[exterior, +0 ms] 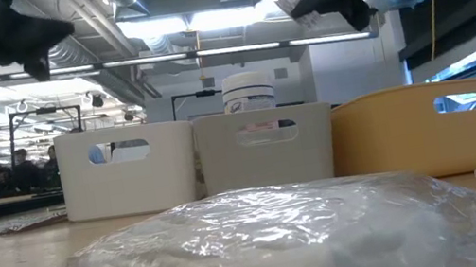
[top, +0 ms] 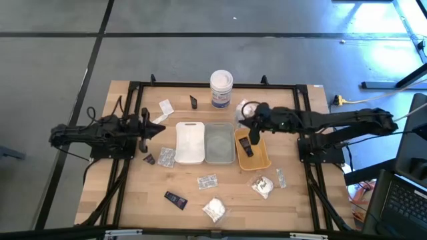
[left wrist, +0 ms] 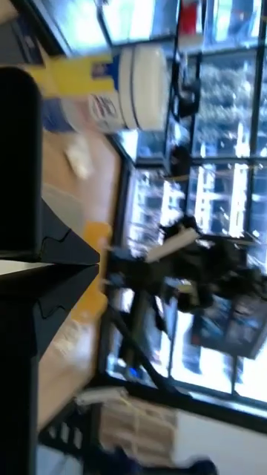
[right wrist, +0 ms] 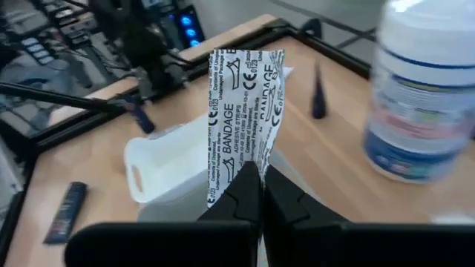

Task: Pick & Place Travel size toiletries
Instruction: Put the white band-aid into the white bin, then put the white cotton pack into the gray bin

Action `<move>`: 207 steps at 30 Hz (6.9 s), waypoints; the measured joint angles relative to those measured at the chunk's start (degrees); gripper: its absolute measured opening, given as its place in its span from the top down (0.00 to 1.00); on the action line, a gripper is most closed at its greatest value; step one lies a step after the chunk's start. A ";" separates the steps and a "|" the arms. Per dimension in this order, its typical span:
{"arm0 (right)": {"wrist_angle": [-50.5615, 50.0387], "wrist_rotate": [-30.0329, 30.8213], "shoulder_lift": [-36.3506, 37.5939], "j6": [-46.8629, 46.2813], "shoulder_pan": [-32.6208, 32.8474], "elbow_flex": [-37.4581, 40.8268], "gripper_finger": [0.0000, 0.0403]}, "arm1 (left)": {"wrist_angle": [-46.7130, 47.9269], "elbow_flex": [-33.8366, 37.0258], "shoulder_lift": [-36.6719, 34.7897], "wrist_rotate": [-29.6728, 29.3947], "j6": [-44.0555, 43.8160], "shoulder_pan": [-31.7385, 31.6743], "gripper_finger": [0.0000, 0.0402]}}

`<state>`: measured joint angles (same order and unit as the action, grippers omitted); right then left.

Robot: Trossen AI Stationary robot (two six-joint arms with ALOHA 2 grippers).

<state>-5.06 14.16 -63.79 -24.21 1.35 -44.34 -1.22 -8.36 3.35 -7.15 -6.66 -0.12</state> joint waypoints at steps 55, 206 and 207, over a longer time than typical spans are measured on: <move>42.99 29.81 -14.01 36.70 13.02 0.00 1.00 | -51.21 -32.57 76.99 0.58 6.91 -0.03 0.61; -3.45 10.25 4.31 13.09 -17.61 -0.02 0.69 | 52.40 -47.30 37.14 -1.47 -3.66 -7.59 0.75; -3.51 10.25 4.31 13.07 -17.97 -0.02 0.69 | 53.61 -47.31 36.13 -0.37 -4.16 -7.59 0.74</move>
<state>-8.57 24.40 -59.48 -11.14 -16.62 -44.36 52.39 -55.67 39.47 -7.51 -10.82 -7.70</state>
